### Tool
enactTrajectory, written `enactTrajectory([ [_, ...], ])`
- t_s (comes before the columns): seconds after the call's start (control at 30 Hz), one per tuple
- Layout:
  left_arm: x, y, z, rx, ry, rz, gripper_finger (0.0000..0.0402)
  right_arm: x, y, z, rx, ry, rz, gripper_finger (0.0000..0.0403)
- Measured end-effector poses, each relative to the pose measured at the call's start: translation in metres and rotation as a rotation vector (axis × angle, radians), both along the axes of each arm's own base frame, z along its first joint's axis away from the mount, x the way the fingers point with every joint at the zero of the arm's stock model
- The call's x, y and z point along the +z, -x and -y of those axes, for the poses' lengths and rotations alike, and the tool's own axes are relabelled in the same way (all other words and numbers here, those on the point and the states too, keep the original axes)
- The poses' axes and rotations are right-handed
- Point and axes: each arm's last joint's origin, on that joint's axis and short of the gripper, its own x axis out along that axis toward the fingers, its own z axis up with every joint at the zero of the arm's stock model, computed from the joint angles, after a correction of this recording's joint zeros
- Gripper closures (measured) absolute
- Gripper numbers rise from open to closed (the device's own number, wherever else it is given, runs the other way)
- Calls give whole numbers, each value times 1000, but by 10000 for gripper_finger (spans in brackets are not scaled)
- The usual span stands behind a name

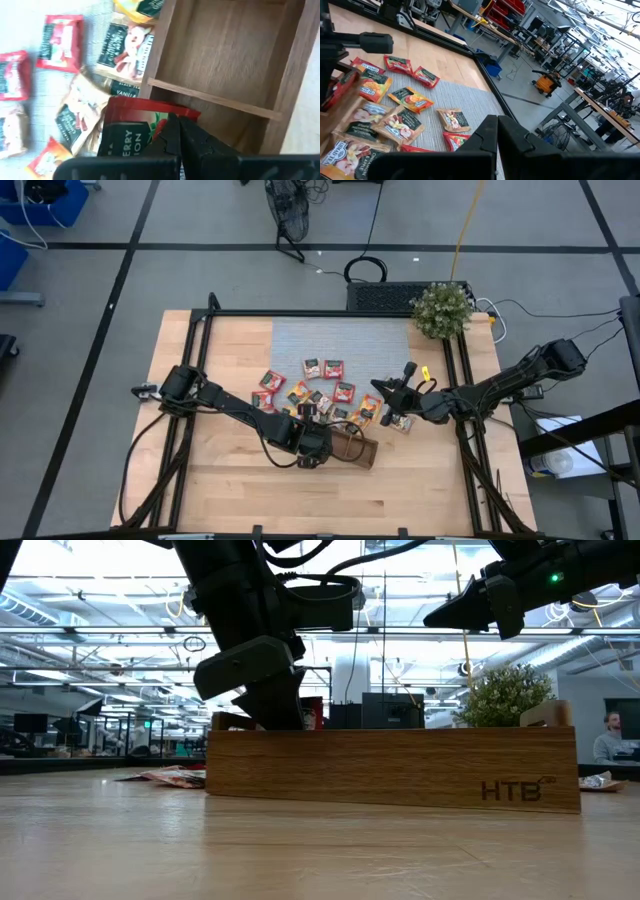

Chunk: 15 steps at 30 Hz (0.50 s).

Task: Pick & Place Tea
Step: Put the red tea bag into the left section of the wooden organizer

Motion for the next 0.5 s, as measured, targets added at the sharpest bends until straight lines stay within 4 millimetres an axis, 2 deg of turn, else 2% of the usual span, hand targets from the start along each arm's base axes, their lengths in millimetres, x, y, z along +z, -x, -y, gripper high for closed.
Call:
enactTrajectory([
  [0.33, 0, 1, 5, -6, -10, 12, 397, 0, 0, 0, 0, 1, -3, 403],
  [0.5, -1, 2, 10, -18, 97, -10, 397, 0, 0, 0, 0, 1, -3, 403],
])
